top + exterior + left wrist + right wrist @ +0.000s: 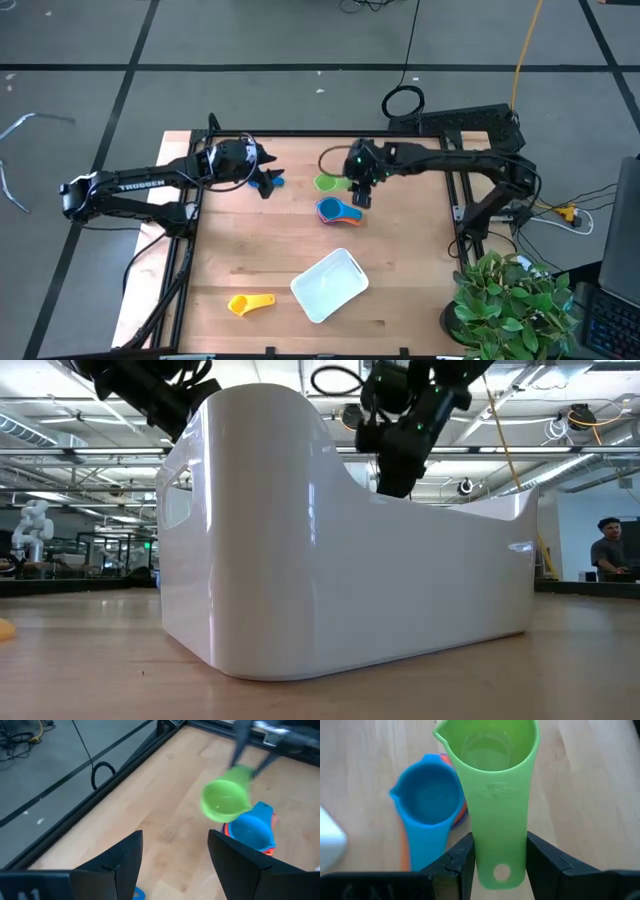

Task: Nest measuring cups in basket
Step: Stack the green measuring cup on top of the light blue measuring cup, then stack the blue measuring cup on top of the green measuring cup

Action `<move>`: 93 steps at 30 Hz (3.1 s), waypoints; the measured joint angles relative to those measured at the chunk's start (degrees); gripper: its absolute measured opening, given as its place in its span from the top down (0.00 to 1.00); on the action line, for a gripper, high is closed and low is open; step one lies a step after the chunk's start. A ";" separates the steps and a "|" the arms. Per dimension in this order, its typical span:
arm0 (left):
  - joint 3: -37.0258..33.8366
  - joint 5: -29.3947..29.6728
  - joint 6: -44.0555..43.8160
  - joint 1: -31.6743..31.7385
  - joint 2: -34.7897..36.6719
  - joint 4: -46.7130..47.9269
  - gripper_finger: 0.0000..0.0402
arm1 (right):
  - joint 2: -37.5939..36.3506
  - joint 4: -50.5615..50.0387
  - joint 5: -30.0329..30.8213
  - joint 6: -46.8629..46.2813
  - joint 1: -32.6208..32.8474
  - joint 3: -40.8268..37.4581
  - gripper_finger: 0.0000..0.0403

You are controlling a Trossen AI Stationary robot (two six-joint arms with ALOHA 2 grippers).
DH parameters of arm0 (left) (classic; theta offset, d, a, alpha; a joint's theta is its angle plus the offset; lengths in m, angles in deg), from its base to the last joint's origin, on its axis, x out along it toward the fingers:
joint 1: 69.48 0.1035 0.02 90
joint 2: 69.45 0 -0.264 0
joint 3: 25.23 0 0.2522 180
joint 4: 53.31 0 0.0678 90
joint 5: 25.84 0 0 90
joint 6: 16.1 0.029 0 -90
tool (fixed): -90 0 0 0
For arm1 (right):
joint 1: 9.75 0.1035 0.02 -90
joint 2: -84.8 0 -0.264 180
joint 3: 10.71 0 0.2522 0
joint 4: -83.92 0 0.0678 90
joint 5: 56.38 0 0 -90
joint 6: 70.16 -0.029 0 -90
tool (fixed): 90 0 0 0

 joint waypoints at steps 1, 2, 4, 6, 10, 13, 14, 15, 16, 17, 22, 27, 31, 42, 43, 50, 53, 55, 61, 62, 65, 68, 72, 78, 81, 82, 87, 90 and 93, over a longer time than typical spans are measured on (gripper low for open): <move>0.00 -0.20 0.34 0.29 0.00 0.00 0.43 | -0.64 -0.50 1.26 -2.26 1.28 0.00 0.68; 0.00 -0.60 0.54 0.51 0.00 0.00 0.43 | -1.10 -0.74 2.10 -4.13 2.55 0.00 0.68; 0.00 -1.04 0.63 0.75 0.00 0.00 0.43 | -1.73 -1.39 3.82 -7.36 4.82 -0.14 0.68; 0.00 -1.10 0.67 0.92 0.00 0.00 0.43 | -1.80 -0.89 4.75 -10.11 6.79 -1.25 0.68; 0.00 -1.43 0.70 0.92 0.00 0.00 0.43 | -1.74 1.83 4.53 -14.28 9.04 -5.28 0.68; 0.00 -2.48 0.76 0.92 0.00 0.00 0.43 | -1.68 5.19 4.55 -16.45 9.73 -8.35 0.68; 0.00 -2.56 0.74 0.92 0.00 0.00 0.43 | -1.68 5.57 4.56 -16.97 9.75 -8.94 0.68; 0.00 -2.56 0.72 0.92 0.00 0.00 0.43 | -1.71 6.19 4.54 -17.41 9.77 -9.47 0.68; 0.00 -2.56 0.64 0.92 0.00 0.00 0.43 | -1.77 6.91 4.53 -17.79 9.77 -10.09 0.68; 0.00 -2.56 0.59 0.92 0.00 0.00 0.43 | -1.78 7.56 4.54 -18.04 9.77 -10.76 0.68; 0.00 -2.56 0.56 0.92 0.00 -0.02 0.43 | -1.65 8.64 4.44 -18.54 10.52 -12.15 0.68; 0.00 -2.56 0.54 0.92 0.00 -0.02 0.43 | -1.70 9.26 4.29 -17.97 11.63 -12.11 0.68; 0.00 -2.56 0.61 0.92 0.00 -0.03 0.43 | -1.70 9.40 1.68 -17.62 11.53 -12.11 0.63; 0.00 -2.59 0.74 1.04 0.00 -0.01 0.43 | -1.70 10.59 -1.68 -17.39 11.55 -12.07 0.48; 0.00 -2.64 0.74 1.28 0.00 0.19 0.43 | -1.70 10.58 -1.66 -17.35 11.59 -12.07 0.47; 1.88 -4.34 3.22 6.25 -2.22 11.36 0.43 | -3.47 10.49 -1.47 -14.78 10.58 -12.04 0.47; 5.61 -4.99 4.94 8.66 -4.87 19.12 0.43 | -6.48 11.08 -1.39 -13.16 9.80 -12.92 0.48; 8.36 -5.03 6.51 10.17 -7.53 24.84 0.43 | -9.71 14.09 -1.37 -12.48 9.08 -14.89 0.49; 15.85 -1.61 12.13 14.13 -16.92 39.20 0.43 | -20.66 26.68 -1.26 -12.52 6.73 -25.78 0.49; 16.71 -1.42 12.89 14.97 -18.31 39.99 0.43 | -22.30 28.72 -1.29 -12.87 6.26 -27.44 0.49; 18.18 -1.25 15.37 17.48 -21.67 43.11 0.43 | -26.18 29.92 -1.44 -13.72 4.96 -30.91 0.49; 18.23 -1.25 17.75 19.52 -24.30 42.89 0.43 | -28.74 30.02 -1.43 -13.84 4.22 -33.01 0.49; 18.25 -1.45 19.75 21.90 -27.80 42.65 0.43 | -29.89 30.05 -1.50 -13.62 3.67 -33.81 0.49; 18.25 -2.05 21.44 23.45 -32.91 41.95 0.43 | -29.59 29.73 -1.49 -11.91 3.59 -33.80 0.49; 18.25 -2.08 21.55 23.76 -35.02 40.62 0.43 | -29.57 29.55 -1.48 -11.35 3.59 -33.81 0.49; 18.25 -2.08 21.68 23.91 -35.47 40.47 0.43 | -29.59 29.45 -1.48 -11.28 3.59 -33.81 0.49; 18.21 -2.07 22.09 24.13 -37.60 39.62 0.45 | -29.59 29.16 -1.48 -10.96 3.57 -33.81 0.49; 18.23 -2.07 22.05 24.23 -39.05 39.58 0.51 | -29.57 29.09 -1.48 -10.40 3.57 -33.81 0.49; 18.21 -2.06 21.97 24.37 -40.24 39.52 0.61 | -29.59 29.11 -1.48 -10.33 3.57 -33.81 0.49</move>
